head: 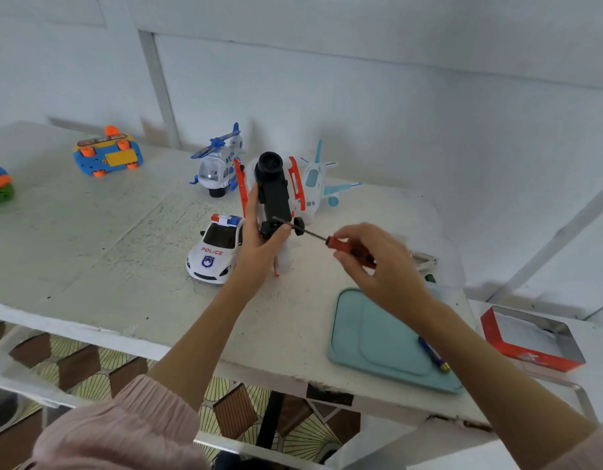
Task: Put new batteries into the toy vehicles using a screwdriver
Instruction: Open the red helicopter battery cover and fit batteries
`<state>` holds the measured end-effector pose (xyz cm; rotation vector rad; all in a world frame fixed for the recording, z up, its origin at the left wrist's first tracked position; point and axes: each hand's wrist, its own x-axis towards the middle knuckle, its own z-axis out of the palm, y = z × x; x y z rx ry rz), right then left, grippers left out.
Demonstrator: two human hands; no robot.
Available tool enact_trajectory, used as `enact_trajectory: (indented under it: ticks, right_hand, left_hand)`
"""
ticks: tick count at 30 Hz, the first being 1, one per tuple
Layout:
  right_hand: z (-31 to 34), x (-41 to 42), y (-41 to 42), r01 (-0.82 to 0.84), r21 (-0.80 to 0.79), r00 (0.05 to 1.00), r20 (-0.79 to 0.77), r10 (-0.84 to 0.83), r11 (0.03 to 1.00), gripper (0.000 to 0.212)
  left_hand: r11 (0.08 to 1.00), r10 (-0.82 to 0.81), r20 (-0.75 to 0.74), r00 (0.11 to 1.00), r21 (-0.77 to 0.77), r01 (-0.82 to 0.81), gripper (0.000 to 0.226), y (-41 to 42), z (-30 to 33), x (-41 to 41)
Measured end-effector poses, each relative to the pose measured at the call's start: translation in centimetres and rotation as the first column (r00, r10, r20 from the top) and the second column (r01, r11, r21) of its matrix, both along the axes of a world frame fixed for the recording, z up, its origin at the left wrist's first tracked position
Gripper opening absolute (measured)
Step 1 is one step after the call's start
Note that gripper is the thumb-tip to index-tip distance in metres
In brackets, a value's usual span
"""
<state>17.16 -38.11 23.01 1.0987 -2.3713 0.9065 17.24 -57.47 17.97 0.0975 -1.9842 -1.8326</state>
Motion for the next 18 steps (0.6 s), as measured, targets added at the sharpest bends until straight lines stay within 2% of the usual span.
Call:
enact_trajectory:
  ticks: [4,12,18]
  right_hand:
    - [1.3,-1.2,0.2,0.007,-0.055,0.992,-0.126,-0.014,0.998,0.021]
    - [2.4,-1.4,-0.7,-0.072,0.043,0.992,-0.102,0.076,0.996,0.028]
    - [3.0,-1.3,-1.1,-0.075,0.054,0.99,-0.113,0.081,0.996,0.029]
  left_hand:
    - [1.0,0.009,-0.013,1.0,0.001,-0.009,0.071,0.2,0.0,0.3]
    - [0.999,0.029,0.03,0.999,-0.027,-0.028,0.074,0.1,0.3,0.8]
    - [0.999,-0.032,-0.024,0.999,-0.04,0.031,0.075,0.3,0.2,0.8]
